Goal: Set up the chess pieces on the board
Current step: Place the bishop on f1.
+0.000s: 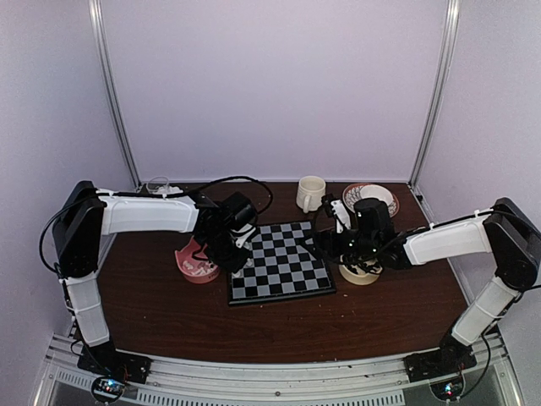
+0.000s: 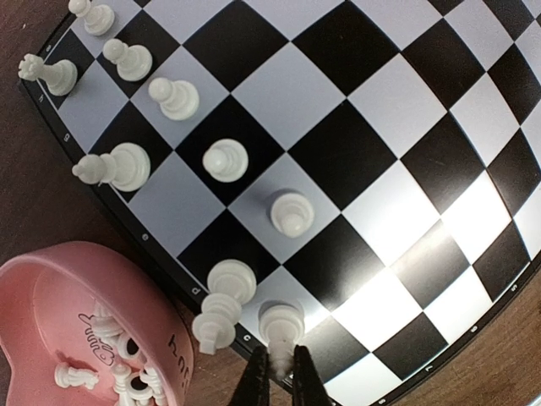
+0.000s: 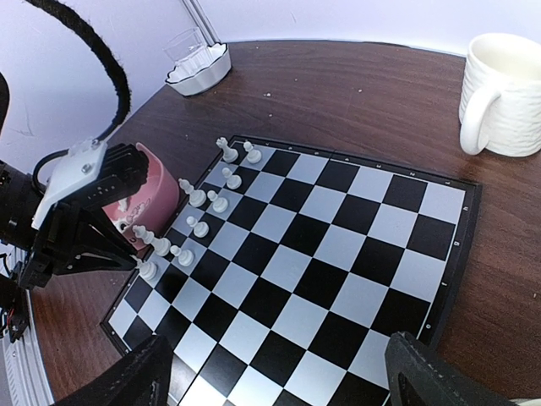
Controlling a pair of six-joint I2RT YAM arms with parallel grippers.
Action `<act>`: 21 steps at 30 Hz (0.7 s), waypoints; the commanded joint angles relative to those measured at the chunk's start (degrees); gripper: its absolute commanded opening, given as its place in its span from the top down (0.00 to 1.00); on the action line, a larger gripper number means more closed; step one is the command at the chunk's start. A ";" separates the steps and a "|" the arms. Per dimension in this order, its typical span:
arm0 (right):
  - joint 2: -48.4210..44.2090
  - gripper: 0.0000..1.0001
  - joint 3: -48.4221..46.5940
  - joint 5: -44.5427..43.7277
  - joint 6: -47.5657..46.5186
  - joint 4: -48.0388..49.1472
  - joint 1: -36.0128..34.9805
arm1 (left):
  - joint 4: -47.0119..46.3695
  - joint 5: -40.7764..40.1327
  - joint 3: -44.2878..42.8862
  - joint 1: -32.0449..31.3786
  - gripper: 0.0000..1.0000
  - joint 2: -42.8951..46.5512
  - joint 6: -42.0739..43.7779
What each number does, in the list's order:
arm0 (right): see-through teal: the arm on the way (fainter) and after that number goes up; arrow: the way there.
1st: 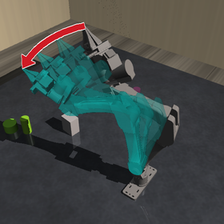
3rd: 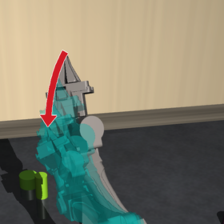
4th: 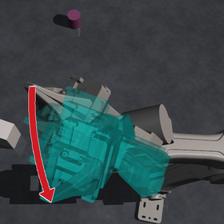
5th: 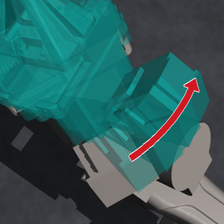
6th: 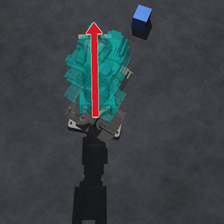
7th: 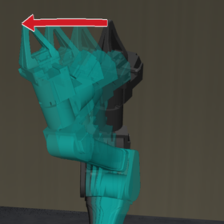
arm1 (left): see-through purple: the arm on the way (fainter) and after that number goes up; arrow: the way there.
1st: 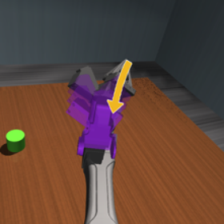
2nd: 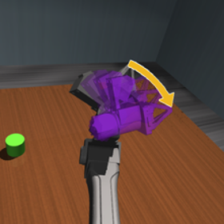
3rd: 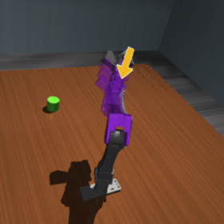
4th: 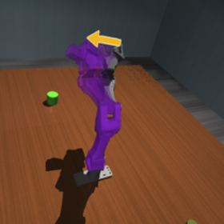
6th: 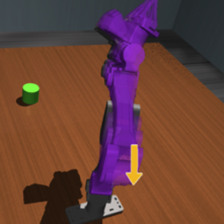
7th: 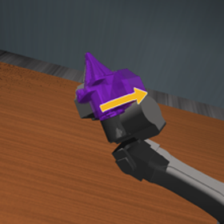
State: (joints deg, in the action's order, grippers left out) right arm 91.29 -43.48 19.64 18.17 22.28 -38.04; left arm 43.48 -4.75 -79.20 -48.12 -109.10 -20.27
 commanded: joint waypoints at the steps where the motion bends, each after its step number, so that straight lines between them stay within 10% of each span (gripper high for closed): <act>1: -1.36 0.09 0.25 0.61 -0.24 0.04 -0.45 | -1.47 -0.60 -1.22 -0.22 0.94 -0.67 -0.12; 21: -1.94 0.09 0.33 0.47 -0.34 -0.20 -0.44 | 0.52 0.92 0.49 -0.21 0.59 6.92 -0.73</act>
State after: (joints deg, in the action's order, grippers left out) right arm 91.26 -43.48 19.66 18.17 22.26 -38.17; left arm 43.11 -4.99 -78.96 -48.12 -107.85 -20.64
